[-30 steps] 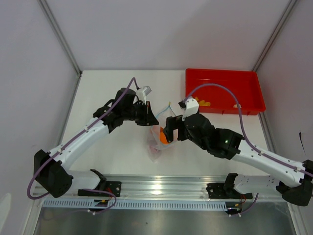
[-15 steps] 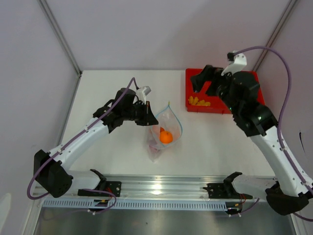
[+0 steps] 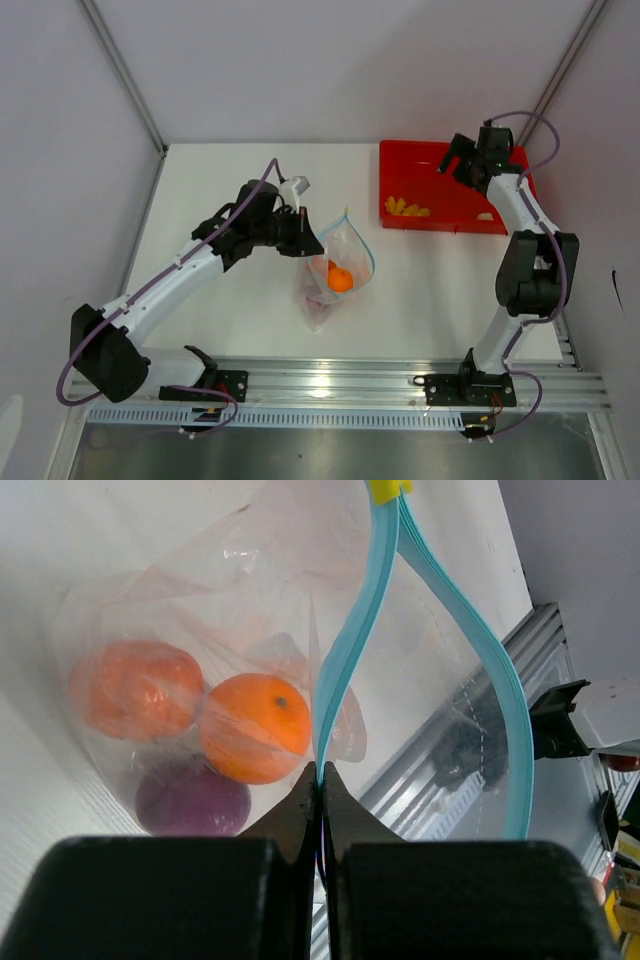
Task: Place the food in the zip-top bag and seal the zipper
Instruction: Pick up the fake vegetable from the bin.
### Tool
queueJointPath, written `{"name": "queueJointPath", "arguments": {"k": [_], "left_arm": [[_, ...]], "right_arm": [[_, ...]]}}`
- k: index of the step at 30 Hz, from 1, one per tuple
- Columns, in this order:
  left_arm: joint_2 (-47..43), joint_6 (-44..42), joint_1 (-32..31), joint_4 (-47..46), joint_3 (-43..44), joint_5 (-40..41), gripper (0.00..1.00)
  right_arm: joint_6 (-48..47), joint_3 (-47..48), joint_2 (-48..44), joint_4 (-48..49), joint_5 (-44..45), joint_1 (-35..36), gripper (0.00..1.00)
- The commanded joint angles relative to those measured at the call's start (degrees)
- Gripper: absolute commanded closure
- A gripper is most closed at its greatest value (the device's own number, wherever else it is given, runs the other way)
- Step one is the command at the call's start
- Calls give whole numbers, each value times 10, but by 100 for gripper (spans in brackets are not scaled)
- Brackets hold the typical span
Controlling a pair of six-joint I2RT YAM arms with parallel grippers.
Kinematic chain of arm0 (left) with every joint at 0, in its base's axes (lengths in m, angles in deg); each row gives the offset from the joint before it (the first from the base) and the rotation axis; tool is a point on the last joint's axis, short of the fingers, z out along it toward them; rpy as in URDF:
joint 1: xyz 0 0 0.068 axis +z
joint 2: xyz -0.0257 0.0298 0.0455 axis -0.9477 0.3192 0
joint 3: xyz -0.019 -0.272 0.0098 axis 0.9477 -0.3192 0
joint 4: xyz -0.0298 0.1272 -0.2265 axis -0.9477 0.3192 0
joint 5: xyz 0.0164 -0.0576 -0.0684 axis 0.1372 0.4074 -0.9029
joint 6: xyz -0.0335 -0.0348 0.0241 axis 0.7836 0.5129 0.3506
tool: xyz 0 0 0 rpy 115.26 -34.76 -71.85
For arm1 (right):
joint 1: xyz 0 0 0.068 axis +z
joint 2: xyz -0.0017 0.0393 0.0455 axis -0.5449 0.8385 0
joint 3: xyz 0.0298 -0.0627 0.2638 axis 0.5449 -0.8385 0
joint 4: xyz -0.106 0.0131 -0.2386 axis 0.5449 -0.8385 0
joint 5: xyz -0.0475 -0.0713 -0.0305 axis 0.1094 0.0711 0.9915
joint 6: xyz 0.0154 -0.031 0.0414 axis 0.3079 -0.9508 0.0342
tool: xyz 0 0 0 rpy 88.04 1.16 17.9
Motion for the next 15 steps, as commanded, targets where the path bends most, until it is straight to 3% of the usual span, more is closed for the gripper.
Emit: {"name": "queueJointPath", "arguments": {"k": [1,4,6,9,15], "left_arm": [[-2,-22,2,-13,-3,-11,99],[-7,-30,3,28,-3,1,99],[-9,-38,2,40,-7,2,99],[-7,-52,2,49,-3,-5,100],[20,-77,7,84,18,-28,99]], "right_arm": [[8,-44,11,153,33,-7,1],[39,68,103,83,33,0,1],[30,217,200,-45,13,11,1],[-4,336,283,-164,3,44,1],[34,351,305,-199,-13,61,1]]}}
